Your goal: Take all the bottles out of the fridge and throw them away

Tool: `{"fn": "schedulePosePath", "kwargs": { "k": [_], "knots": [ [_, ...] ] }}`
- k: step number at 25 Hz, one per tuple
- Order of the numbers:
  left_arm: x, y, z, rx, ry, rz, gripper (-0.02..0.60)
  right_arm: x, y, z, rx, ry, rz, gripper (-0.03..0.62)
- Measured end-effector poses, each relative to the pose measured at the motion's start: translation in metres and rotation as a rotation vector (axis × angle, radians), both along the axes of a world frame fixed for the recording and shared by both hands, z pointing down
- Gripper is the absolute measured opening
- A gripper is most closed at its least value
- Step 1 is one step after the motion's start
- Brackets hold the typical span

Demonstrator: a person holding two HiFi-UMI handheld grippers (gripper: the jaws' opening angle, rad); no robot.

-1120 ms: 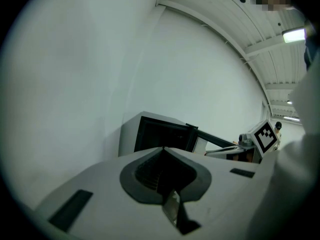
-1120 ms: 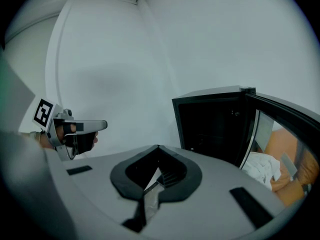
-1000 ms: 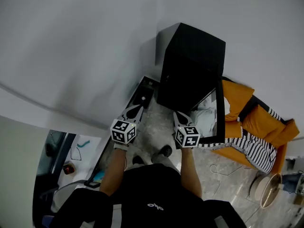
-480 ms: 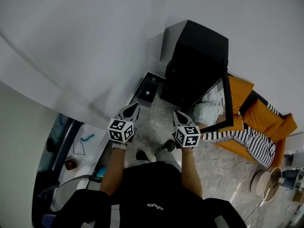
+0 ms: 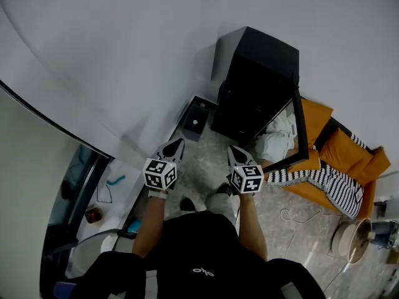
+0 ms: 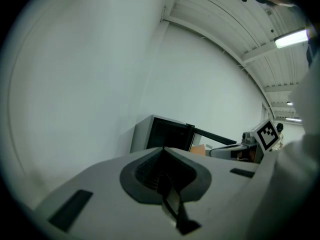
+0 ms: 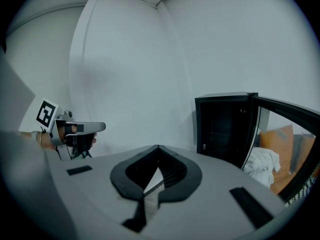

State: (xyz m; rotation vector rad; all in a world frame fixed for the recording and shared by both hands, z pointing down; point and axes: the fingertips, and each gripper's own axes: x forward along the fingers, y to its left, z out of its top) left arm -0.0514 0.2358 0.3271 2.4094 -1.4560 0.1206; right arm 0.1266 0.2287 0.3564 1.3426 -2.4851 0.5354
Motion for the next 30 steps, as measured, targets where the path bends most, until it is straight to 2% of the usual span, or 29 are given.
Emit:
{"fn": "schedulePosePath", "kwargs": {
  "k": [17, 30],
  "knots": [
    [0.001, 0.031, -0.002, 0.005, -0.017, 0.002, 0.003, -0.009, 0.024, 0.000, 0.019, 0.009, -0.039, 0.009],
    [0.006, 0.033, -0.010, 0.020, 0.007, -0.008, 0.003, -0.005, 0.027, -0.010, 0.042, 0.028, -0.054, 0.008]
  ]
}}
